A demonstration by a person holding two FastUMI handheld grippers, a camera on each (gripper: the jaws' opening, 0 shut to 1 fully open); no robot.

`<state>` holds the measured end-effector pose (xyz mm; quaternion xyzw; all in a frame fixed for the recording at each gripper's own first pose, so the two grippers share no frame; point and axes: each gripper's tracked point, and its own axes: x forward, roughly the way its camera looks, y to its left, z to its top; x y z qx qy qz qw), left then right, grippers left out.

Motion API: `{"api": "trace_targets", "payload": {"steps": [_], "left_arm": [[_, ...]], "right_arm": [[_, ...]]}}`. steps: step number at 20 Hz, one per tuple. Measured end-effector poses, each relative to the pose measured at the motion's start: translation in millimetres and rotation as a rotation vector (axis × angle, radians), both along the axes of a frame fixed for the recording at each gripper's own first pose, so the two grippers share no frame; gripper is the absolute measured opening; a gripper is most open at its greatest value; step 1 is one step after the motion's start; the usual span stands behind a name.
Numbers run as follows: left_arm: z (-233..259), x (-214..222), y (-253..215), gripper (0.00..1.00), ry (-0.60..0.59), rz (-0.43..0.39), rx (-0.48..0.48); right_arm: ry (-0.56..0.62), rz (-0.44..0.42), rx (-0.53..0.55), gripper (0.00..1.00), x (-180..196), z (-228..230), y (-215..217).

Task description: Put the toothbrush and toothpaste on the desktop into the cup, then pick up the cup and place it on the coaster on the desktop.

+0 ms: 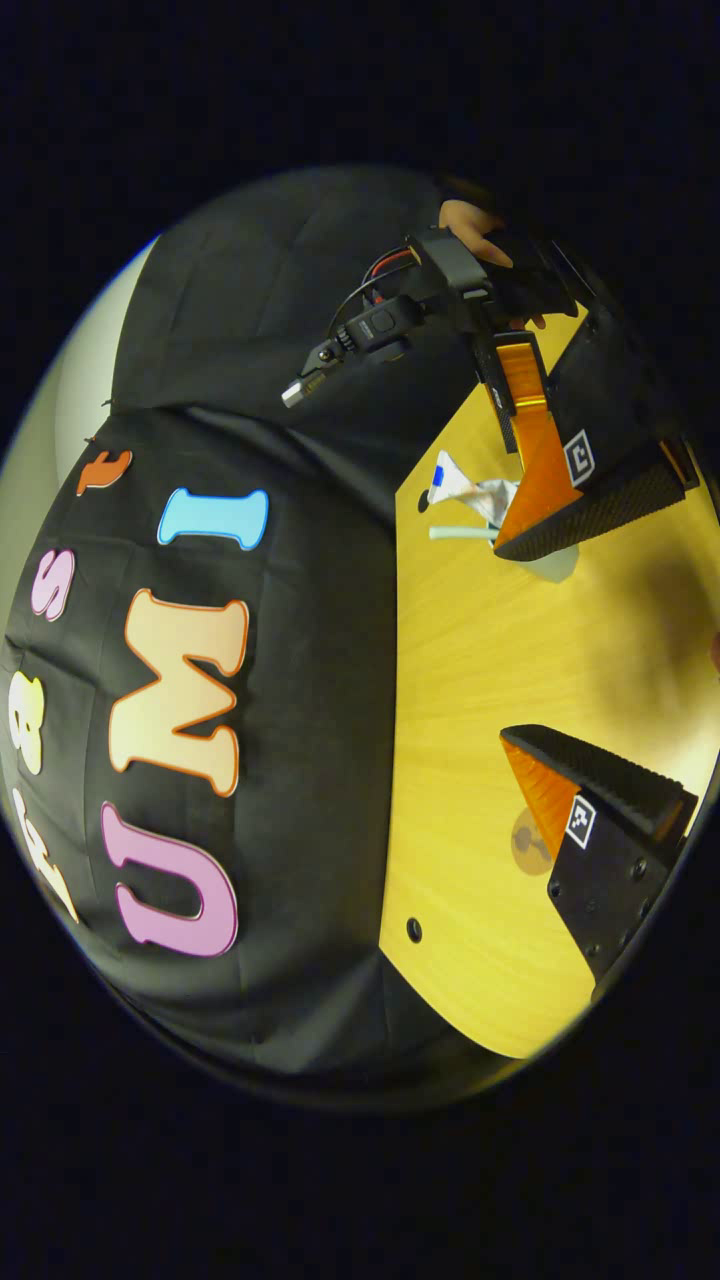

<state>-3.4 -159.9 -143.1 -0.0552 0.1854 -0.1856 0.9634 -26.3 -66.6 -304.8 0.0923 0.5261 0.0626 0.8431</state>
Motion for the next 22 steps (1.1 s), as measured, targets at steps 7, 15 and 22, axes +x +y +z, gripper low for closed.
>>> {"api": "trace_targets", "payload": {"steps": [7,15,22], "left_arm": [[-5.3,-17.0,70.1,0.95,0.015,0.121,-0.002],[-14.0,-27.3,118.2,0.95,0.048,0.198,0.005],[-13.1,-21.4,121.0,0.95,0.047,0.193,0.003]], "right_arm": [[0.141,0.045,-0.107,0.94,4.8,-46.6,5.4],[0.217,0.057,-0.202,0.94,12.1,-81.6,-4.6],[0.233,0.098,-0.232,0.83,4.4,-85.1,0.1]]}}
